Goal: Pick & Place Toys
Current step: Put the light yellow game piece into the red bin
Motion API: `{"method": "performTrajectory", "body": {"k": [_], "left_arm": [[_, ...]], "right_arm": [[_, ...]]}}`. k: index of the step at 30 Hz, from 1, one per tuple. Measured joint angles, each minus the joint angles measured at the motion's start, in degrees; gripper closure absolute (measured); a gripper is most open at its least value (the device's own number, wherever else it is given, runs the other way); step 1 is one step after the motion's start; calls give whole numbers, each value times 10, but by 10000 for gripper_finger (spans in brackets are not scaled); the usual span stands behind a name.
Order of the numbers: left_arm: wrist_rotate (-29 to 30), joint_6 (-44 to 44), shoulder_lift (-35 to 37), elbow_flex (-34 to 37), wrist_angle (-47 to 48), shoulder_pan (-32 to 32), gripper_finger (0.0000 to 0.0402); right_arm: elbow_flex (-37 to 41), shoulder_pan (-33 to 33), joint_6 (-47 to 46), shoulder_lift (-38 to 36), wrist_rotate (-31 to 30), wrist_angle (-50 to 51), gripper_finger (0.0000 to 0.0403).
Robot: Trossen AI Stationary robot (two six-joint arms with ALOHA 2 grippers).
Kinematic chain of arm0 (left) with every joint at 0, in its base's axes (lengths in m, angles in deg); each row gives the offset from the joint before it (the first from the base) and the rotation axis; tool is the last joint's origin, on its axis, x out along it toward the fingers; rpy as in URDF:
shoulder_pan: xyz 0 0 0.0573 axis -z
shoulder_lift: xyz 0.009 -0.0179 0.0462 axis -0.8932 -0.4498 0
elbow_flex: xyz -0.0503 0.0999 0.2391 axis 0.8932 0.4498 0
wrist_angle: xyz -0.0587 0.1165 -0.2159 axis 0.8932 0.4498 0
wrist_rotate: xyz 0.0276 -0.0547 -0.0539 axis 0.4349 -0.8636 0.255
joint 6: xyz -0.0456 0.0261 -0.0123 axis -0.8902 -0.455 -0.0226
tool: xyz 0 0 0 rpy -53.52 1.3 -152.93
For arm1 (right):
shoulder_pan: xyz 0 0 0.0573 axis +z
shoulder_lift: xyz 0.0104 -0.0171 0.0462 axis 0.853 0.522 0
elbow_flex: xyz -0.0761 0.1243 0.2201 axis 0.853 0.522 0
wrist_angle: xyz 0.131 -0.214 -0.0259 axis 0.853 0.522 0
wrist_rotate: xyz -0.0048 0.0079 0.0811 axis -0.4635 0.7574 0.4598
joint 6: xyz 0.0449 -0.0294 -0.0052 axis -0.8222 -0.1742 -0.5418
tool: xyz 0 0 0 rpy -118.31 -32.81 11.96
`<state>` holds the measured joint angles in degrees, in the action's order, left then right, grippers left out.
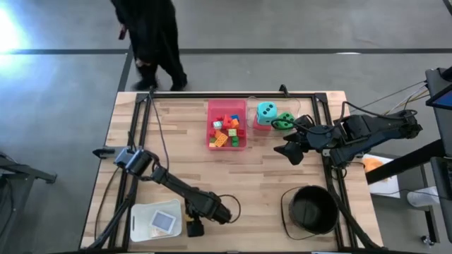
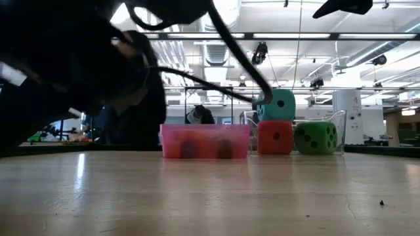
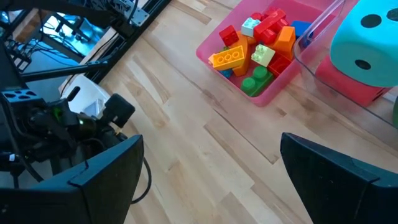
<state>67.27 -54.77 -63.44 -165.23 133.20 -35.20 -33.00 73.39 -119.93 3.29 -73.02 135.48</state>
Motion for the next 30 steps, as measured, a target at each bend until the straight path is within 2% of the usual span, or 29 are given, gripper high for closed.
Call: {"method": "performTrajectory", "body": {"k": [10, 13, 21, 30], "left_arm": [[11, -3, -20, 0, 6, 4, 126], [19, -2, -20, 0, 8, 4, 153], [19, 1, -20, -1, -1, 4, 261], [17, 1, -20, -1, -6, 4, 267]], "right_arm": [[0, 0, 0, 0, 0, 0, 33], [0, 0, 1, 0, 0, 0, 33], [0, 0, 0, 0, 0, 0, 33], [0, 0, 0, 0, 0, 0, 33]]}}
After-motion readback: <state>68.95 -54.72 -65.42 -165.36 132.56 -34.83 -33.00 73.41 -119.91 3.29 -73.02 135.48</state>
